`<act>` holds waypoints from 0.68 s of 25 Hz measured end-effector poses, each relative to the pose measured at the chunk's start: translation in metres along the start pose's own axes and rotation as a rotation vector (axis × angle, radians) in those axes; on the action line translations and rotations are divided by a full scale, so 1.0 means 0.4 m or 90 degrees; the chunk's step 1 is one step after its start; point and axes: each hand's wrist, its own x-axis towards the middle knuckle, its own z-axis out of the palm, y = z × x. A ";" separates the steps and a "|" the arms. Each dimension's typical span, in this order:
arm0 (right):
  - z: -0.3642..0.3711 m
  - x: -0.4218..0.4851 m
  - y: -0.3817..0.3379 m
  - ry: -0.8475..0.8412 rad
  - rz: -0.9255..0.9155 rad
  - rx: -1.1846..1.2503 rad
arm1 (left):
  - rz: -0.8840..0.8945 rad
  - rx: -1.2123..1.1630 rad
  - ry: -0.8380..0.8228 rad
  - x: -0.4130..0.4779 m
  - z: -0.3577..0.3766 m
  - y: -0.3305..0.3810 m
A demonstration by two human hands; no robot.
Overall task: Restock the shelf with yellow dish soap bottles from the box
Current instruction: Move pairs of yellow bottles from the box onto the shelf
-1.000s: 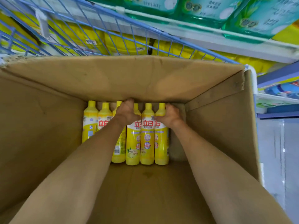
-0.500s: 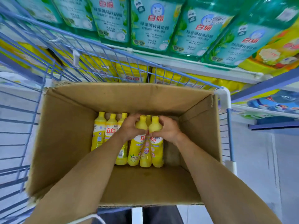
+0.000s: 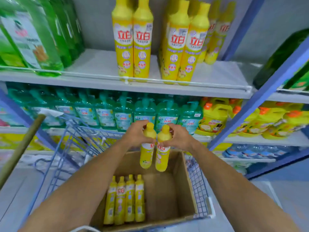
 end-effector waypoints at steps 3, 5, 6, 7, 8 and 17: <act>-0.168 0.007 -0.122 0.061 -0.063 0.003 | 0.095 0.020 0.051 0.029 -0.120 0.170; -0.275 0.007 -0.193 0.097 -0.104 0.014 | 0.155 0.014 0.082 0.049 -0.183 0.274; -0.325 -0.002 -0.232 0.111 -0.128 0.015 | 0.187 0.015 0.093 0.058 -0.206 0.323; -0.379 -0.010 -0.270 0.124 -0.152 0.006 | 0.216 0.019 0.105 0.066 -0.229 0.379; -0.428 -0.020 -0.303 0.132 -0.172 -0.001 | 0.244 0.027 0.110 0.080 -0.248 0.427; -0.821 -0.055 -0.372 0.141 -0.252 0.019 | 0.364 0.172 0.190 0.200 -0.279 0.829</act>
